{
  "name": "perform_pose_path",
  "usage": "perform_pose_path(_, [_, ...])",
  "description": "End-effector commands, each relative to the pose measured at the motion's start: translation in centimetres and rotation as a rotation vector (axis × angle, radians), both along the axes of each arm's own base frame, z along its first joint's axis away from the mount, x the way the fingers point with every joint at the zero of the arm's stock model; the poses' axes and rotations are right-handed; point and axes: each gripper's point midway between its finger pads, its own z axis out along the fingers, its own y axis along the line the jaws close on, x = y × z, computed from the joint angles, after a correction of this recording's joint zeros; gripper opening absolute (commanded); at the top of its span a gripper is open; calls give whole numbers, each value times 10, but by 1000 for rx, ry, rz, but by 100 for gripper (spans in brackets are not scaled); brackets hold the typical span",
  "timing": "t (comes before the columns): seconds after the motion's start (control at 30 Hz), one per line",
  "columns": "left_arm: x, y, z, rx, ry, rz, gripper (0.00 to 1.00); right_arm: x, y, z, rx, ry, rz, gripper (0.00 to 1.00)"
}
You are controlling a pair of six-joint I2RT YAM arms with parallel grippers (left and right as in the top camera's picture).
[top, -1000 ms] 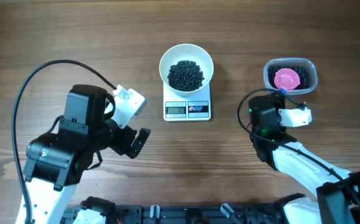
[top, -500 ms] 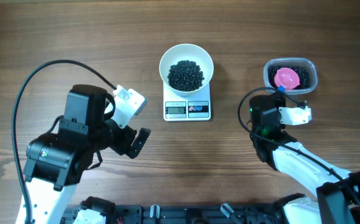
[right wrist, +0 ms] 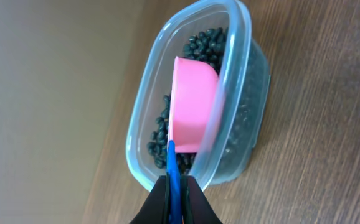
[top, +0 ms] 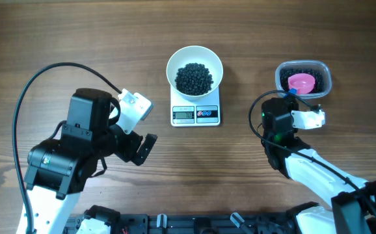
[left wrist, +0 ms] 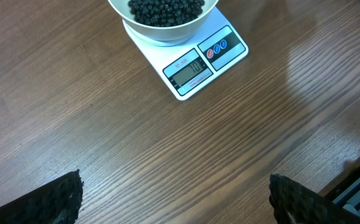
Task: Scoop item into bowl and weigh 150g on scale
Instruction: 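Lift the pink scoop up above the tub with the right gripper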
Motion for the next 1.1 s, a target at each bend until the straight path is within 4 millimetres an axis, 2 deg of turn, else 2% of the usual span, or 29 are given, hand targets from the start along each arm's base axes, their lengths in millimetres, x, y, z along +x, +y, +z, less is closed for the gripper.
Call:
perform_pose_path(0.0, [2,-2,8,-12,-24,-21,100,1,1,12,21,-42,7,4])
perform_pose_path(0.2, [2,-2,8,-12,-23,-20,100,4,8,26,57,-84,51,5])
perform_pose_path(0.4, [2,-2,8,-12,-23,-20,100,2,7,62,8,-150,90,5])
perform_pose_path(0.53, [2,-2,8,-12,-24,-21,100,-5,5,84,36,-206,94,5])
perform_pose_path(0.7, [2,-2,8,-12,-23,-20,100,-13,7,130,47,-346,136,5])
perform_pose_path(0.73, [2,-2,8,-12,-24,-21,100,-13,8,150,12,-401,158,5])
perform_pose_path(0.8, [2,-2,8,-12,-23,-20,100,-11,7,176,-33,-462,191,5])
perform_pose_path(0.9, [2,-2,8,-12,-24,-21,100,0,5,208,-86,-507,254,5])
perform_pose_path(1.0, [2,-2,8,-12,-24,-21,100,20,7,244,-159,-537,371,5])
perform_pose_path(1.07, [2,-2,8,-12,-23,-20,100,40,9,263,-193,-533,457,5])
